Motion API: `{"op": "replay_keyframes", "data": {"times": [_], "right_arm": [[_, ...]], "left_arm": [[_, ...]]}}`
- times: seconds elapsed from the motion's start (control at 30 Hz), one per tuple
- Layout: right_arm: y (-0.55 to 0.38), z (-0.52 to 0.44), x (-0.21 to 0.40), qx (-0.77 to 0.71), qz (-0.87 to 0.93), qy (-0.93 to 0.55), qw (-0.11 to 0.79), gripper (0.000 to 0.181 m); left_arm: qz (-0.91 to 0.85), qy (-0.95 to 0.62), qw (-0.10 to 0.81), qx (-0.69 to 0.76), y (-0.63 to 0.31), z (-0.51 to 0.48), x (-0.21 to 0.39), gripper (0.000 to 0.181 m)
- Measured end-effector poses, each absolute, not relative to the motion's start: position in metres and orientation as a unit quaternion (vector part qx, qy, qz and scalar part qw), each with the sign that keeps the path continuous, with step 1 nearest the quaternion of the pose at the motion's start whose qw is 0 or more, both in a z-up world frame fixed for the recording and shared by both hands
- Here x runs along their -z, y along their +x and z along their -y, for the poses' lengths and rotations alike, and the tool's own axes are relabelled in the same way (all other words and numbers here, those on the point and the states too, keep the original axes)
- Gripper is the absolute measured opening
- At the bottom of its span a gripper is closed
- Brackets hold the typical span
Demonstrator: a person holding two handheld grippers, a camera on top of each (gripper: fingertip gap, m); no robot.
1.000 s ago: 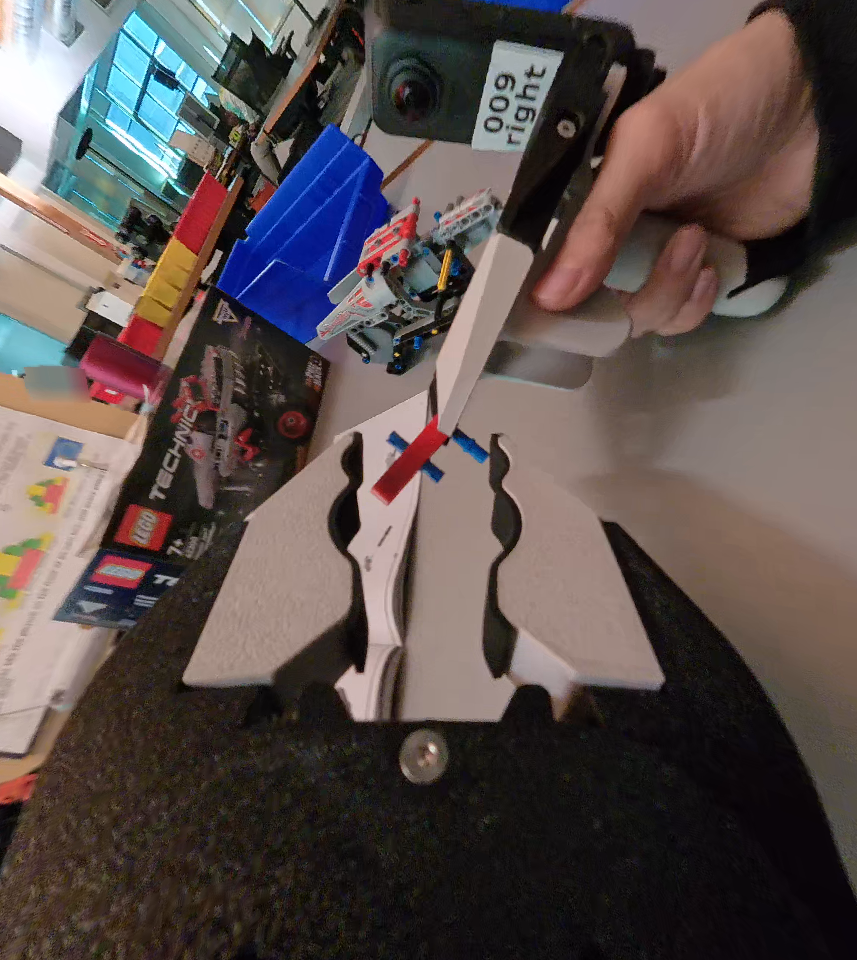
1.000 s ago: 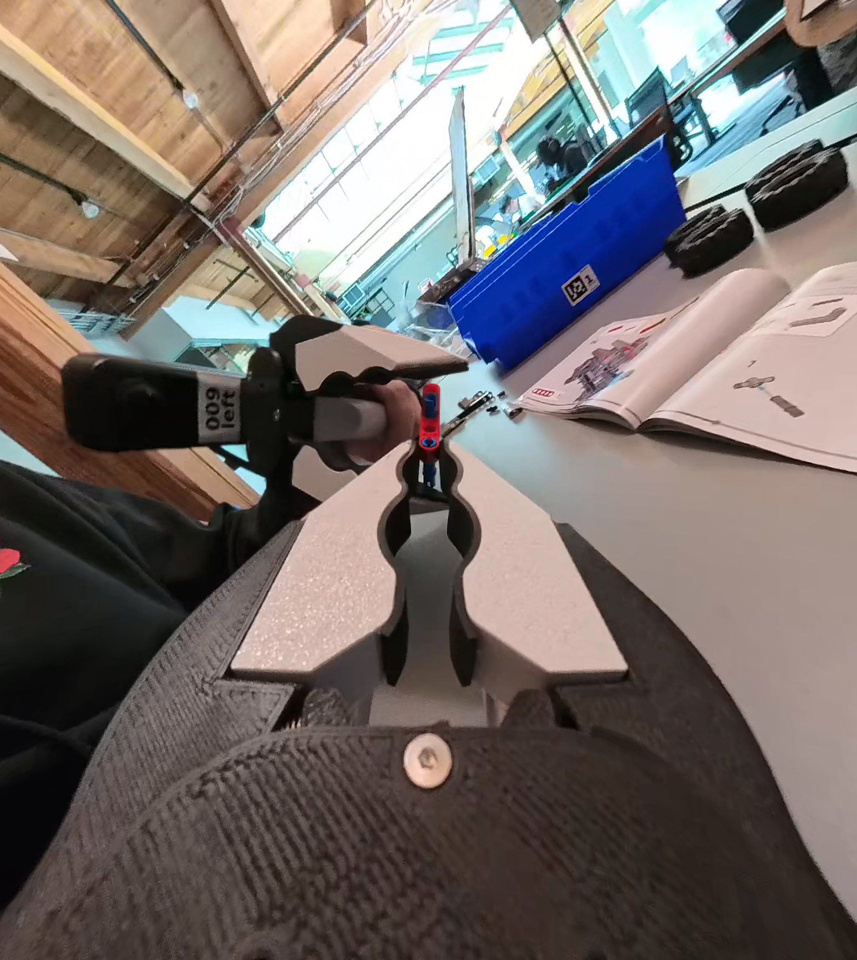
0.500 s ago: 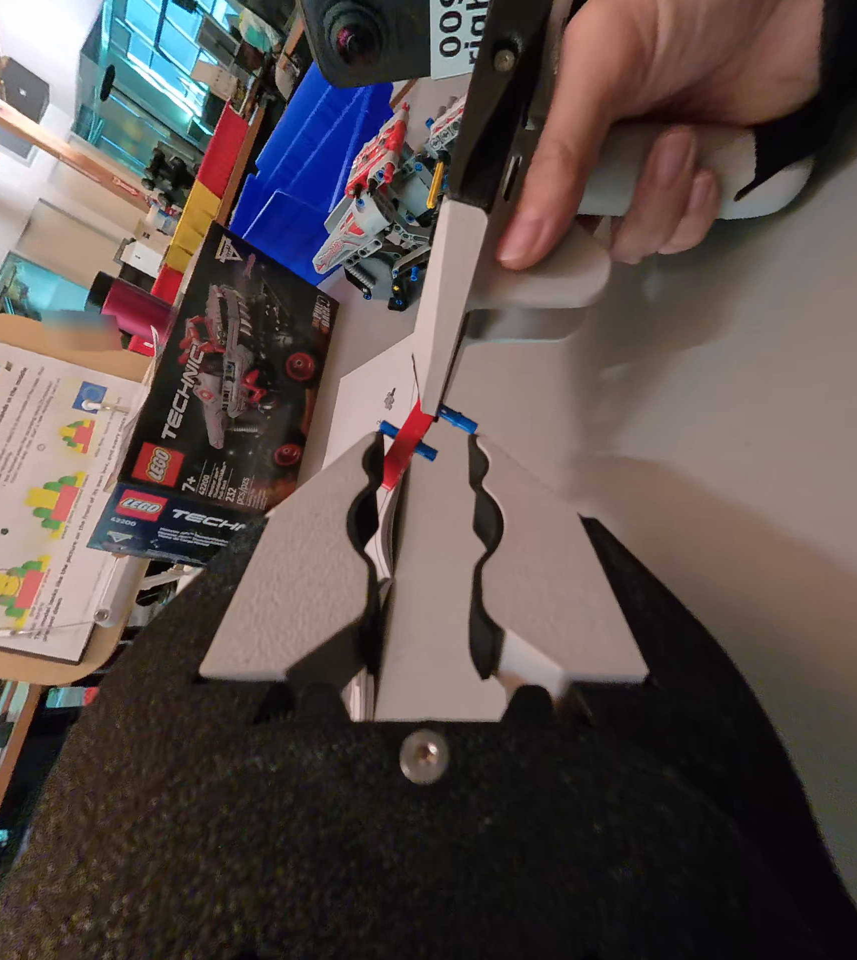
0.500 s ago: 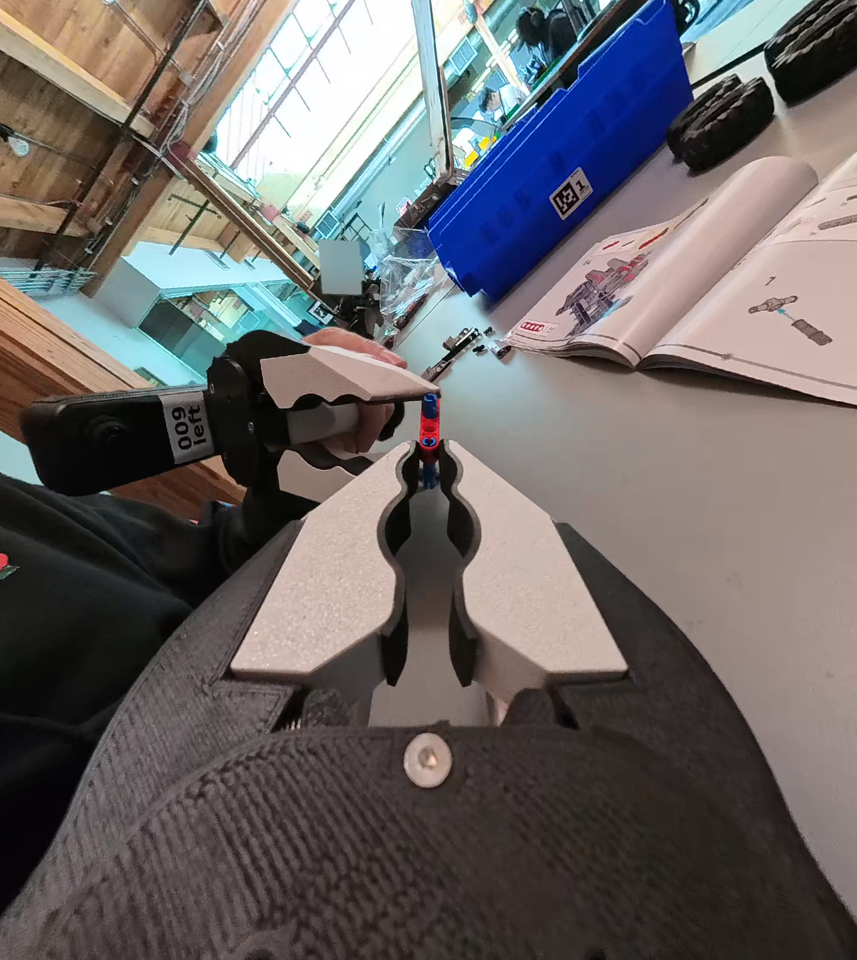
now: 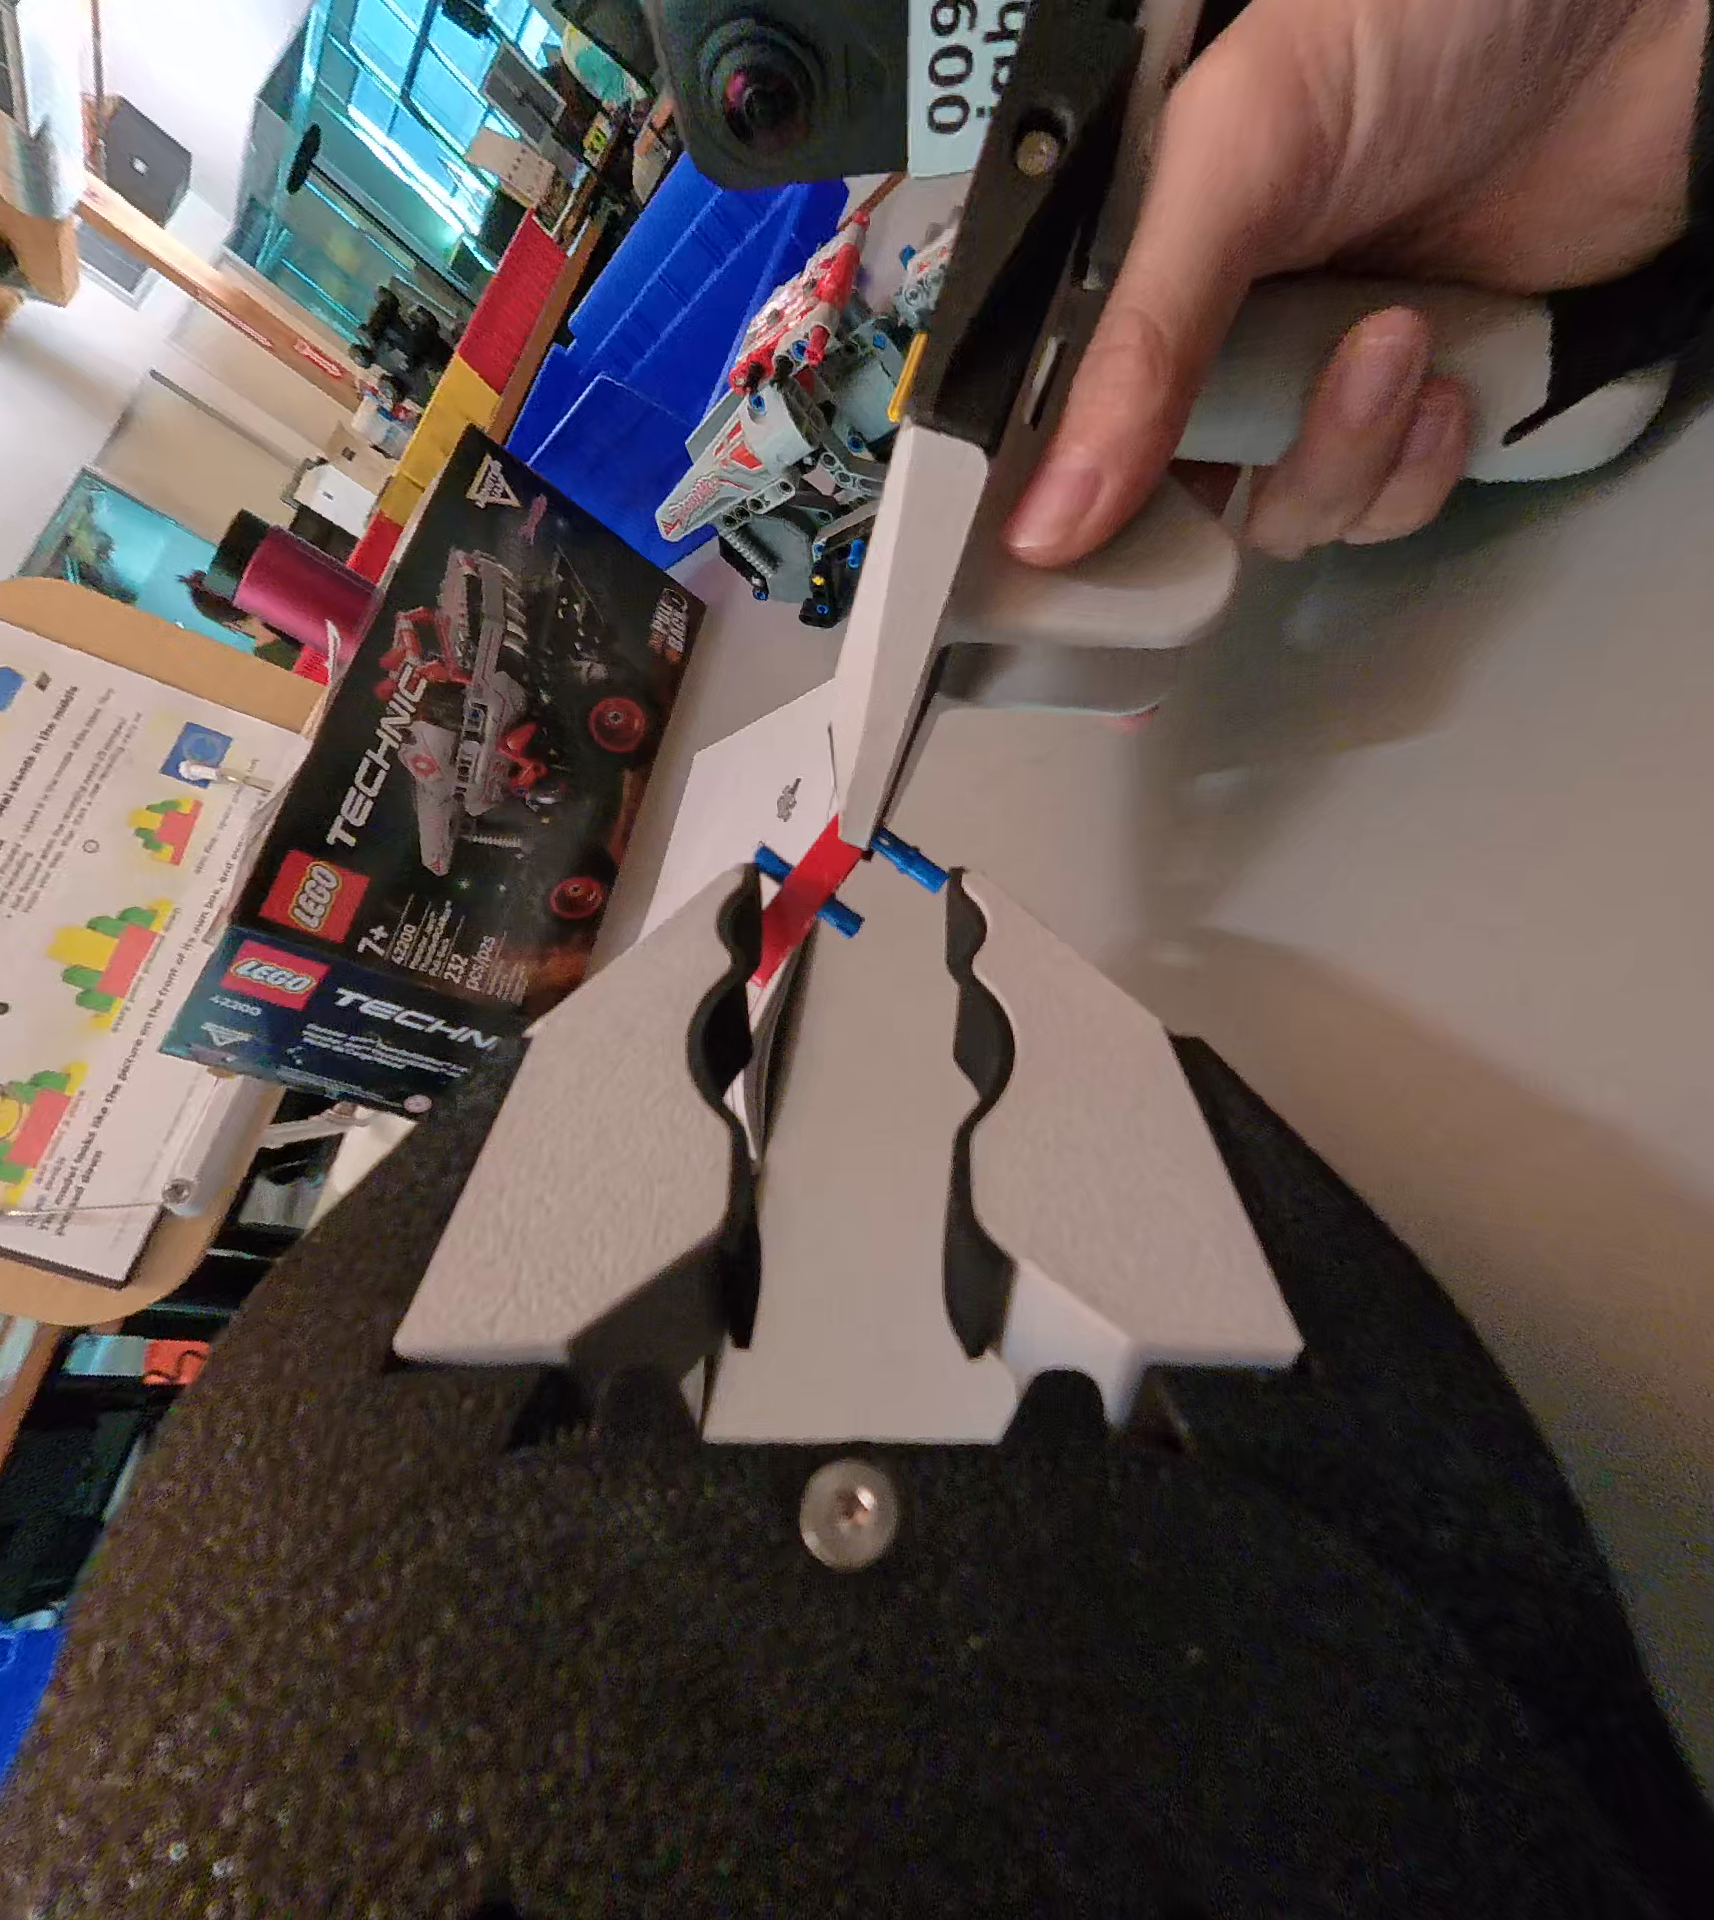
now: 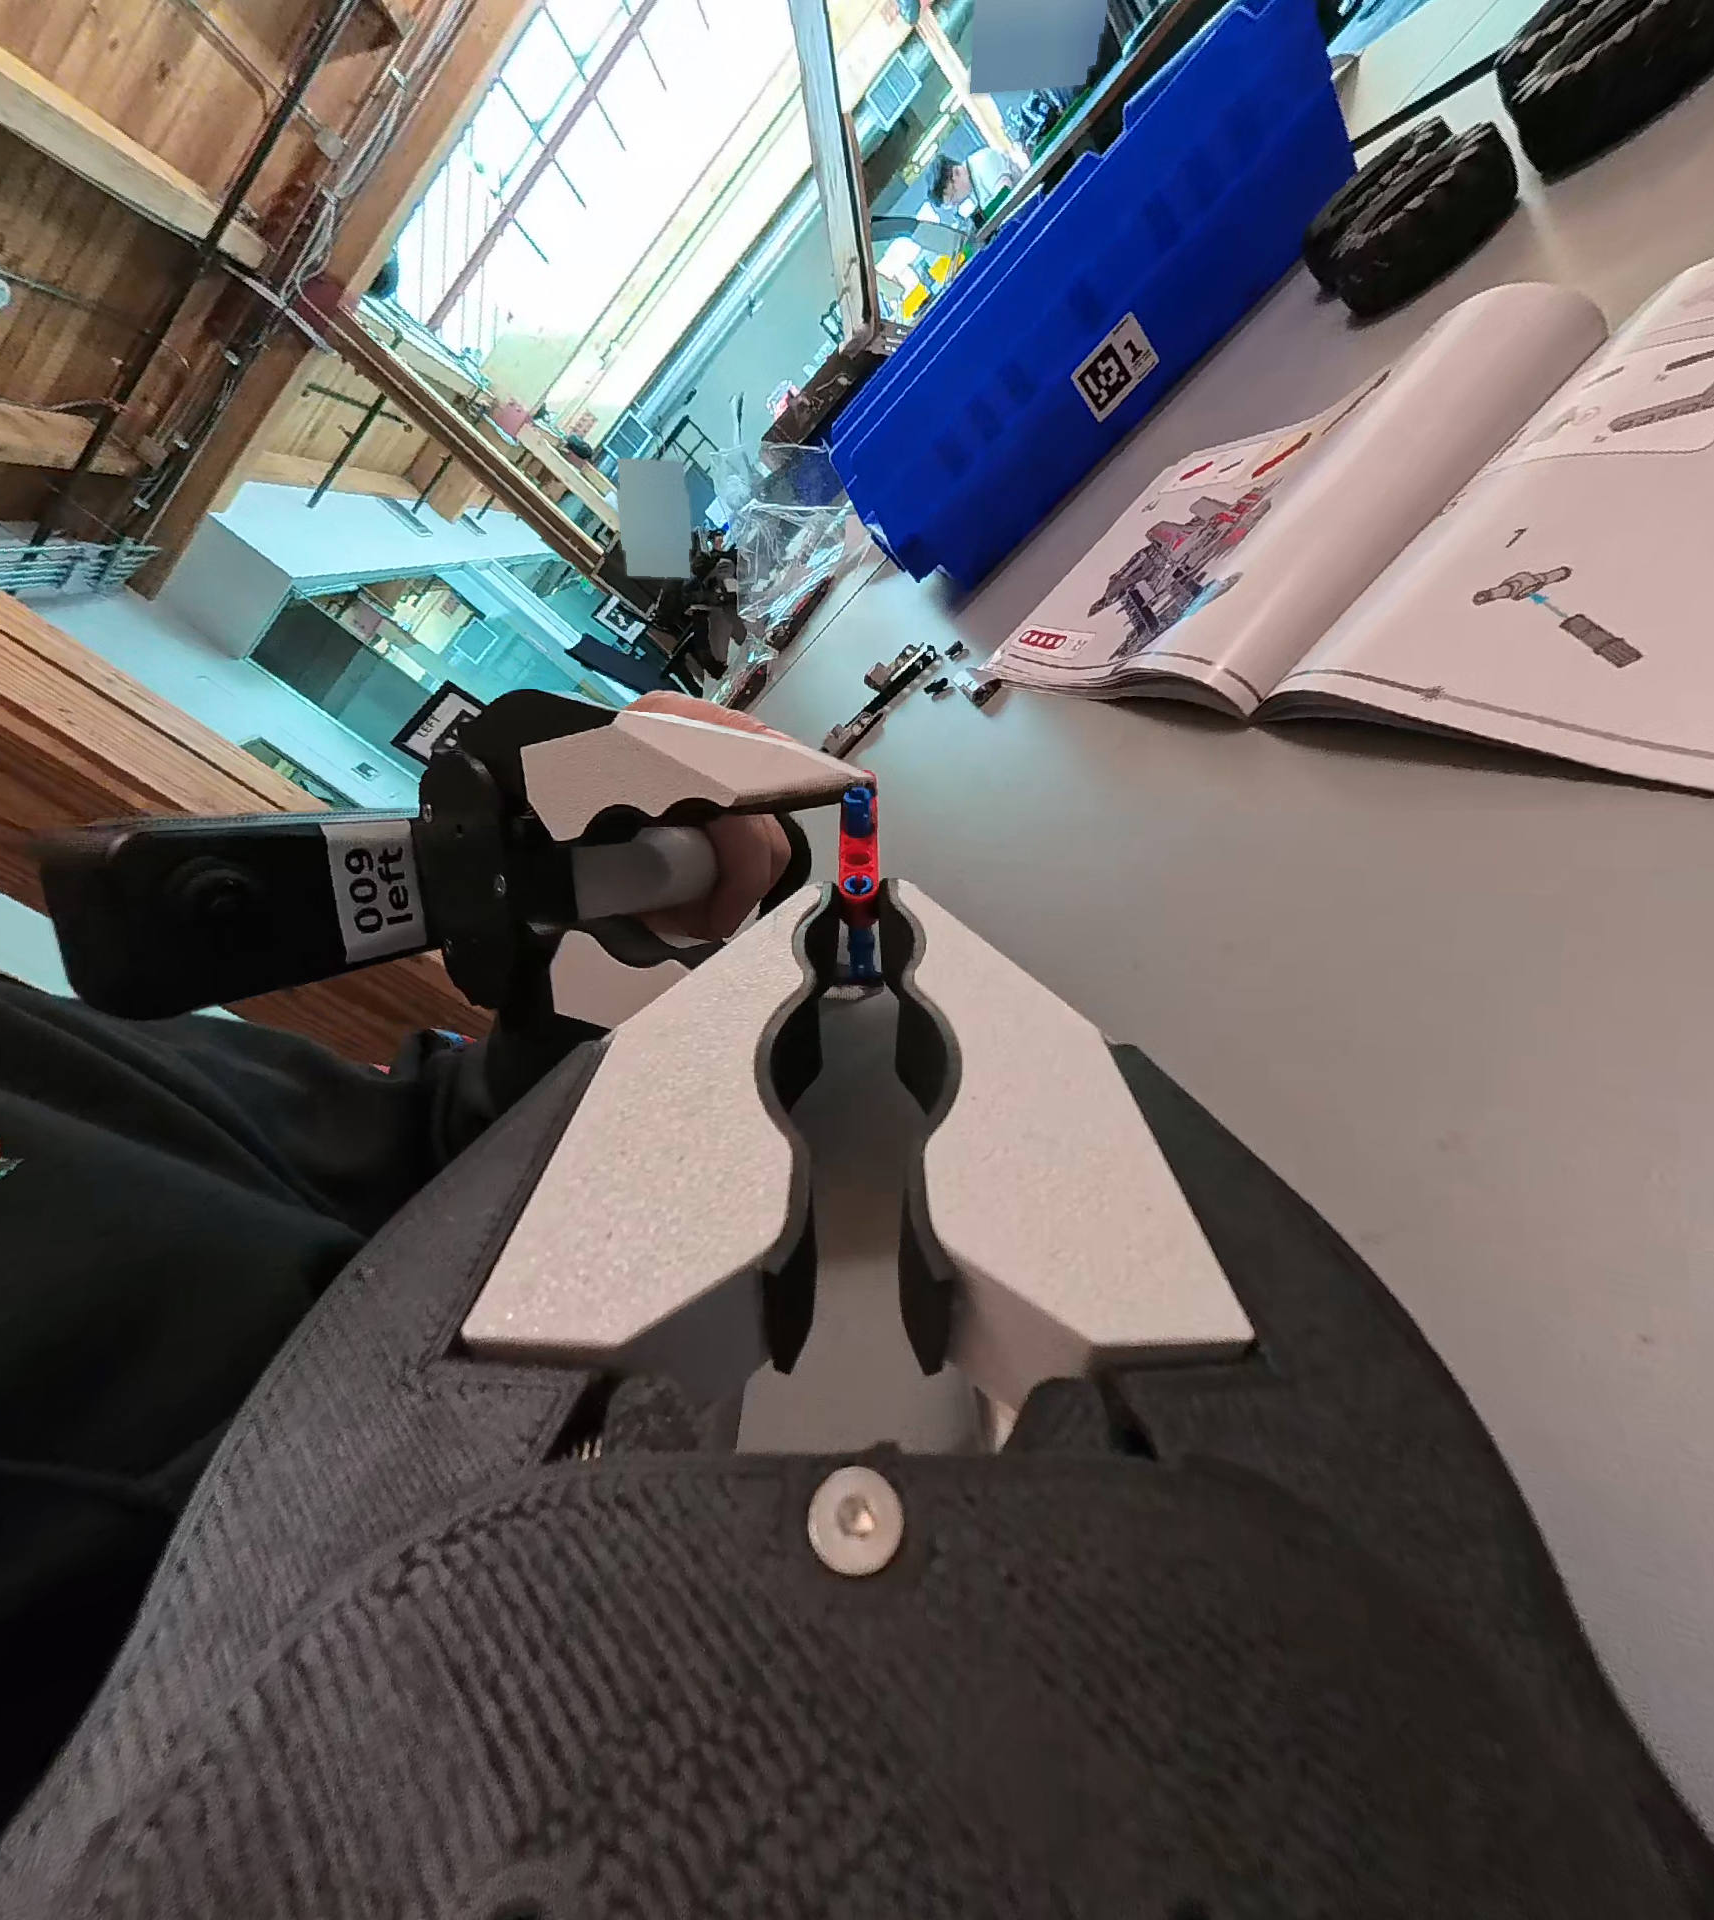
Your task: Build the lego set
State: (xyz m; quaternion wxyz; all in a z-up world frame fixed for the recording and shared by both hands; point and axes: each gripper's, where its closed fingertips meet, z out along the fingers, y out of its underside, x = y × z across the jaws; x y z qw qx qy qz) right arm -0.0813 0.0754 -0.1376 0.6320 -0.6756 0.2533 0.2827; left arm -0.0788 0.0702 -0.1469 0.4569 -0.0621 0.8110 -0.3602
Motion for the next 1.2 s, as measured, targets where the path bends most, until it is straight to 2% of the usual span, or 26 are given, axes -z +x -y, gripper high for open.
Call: {"op": "replay_keyframes", "data": {"times": [0.4, 0.57, 1.2], "right_arm": [[-0.083, -0.079, 0.149, -0.282, -0.262, -0.699, 0.603, 0.006], [-0.085, -0.081, 0.153, -0.282, -0.261, -0.71, 0.59, 0.006], [-0.081, -0.084, 0.162, -0.263, -0.279, -0.724, 0.574, 0.006]], "left_arm": [[-0.826, -0.026, 0.439, 0.353, -0.081, -0.072, 0.158, 0.039], [-0.832, -0.017, 0.427, 0.353, -0.083, -0.076, 0.16, 0.033], [-0.818, -0.05, 0.459, 0.342, -0.077, -0.079, 0.166, 0.03]]}}
